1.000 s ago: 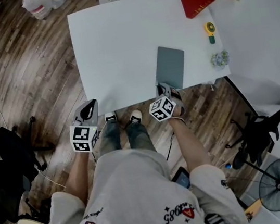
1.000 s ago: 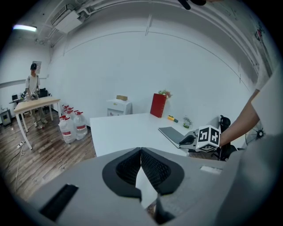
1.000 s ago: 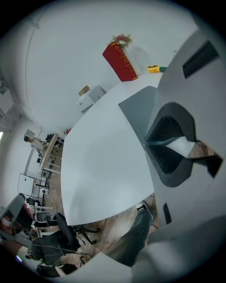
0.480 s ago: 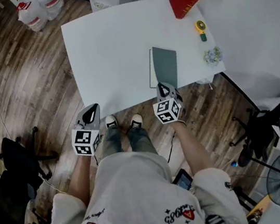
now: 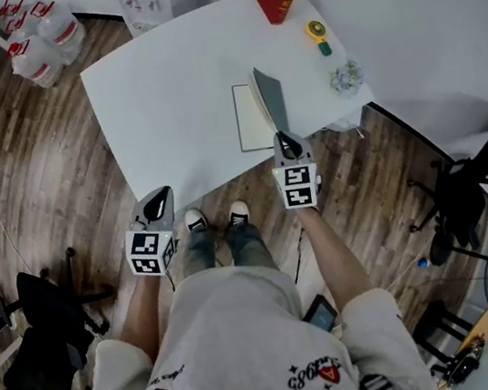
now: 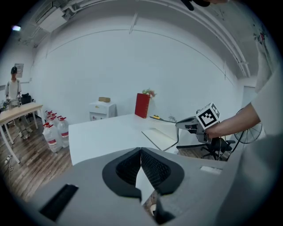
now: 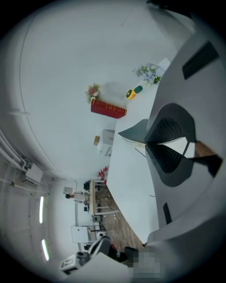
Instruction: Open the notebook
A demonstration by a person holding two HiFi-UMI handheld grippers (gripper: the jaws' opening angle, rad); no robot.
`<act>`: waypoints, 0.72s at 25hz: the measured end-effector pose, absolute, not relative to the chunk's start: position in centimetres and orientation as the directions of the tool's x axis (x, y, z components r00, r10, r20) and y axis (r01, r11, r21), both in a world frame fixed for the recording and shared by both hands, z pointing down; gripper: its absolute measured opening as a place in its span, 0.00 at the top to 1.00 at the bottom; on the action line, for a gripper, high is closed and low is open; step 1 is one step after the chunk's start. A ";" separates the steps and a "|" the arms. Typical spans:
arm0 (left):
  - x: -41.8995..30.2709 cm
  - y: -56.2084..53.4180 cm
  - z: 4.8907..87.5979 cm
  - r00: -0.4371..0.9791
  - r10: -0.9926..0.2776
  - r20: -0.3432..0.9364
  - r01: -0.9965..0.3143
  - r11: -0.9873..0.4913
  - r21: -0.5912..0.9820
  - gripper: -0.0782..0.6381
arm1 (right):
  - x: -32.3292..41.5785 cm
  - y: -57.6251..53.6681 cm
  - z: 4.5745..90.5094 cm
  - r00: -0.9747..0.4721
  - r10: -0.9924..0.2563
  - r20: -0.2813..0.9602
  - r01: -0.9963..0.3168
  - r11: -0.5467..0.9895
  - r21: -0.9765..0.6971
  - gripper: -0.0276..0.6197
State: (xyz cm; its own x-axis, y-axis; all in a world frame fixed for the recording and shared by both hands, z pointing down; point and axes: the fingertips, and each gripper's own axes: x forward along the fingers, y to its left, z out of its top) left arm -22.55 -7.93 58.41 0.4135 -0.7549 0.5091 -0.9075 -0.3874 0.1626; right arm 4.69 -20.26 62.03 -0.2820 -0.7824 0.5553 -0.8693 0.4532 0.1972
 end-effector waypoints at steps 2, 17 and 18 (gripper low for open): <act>-21.7 -8.3 58.2 0.424 -0.749 0.509 -0.901 -0.403 0.159 0.88 | 6.4 -20.6 61.4 -0.271 -0.801 0.535 -0.909 0.396 0.132 0.92; -17.8 -9.2 58.0 0.459 -0.719 0.521 -0.877 -0.458 0.141 0.88 | 17.4 -20.7 62.2 -0.153 -0.859 0.488 -0.982 0.077 -0.172 0.92; -17.7 -9.3 58.0 0.459 -0.718 0.523 -0.877 -0.459 0.141 0.88 | 17.8 -20.8 62.2 -0.151 -0.859 0.489 -0.982 0.073 -0.177 0.92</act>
State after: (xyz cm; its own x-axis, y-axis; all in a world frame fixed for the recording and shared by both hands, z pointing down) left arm -17.66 -9.26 57.97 0.4593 -0.7180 0.5230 -0.8773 -0.4587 0.1408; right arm 17.76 -20.78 62.18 -0.1514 -0.8592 0.4887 -0.9816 0.0725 -0.1767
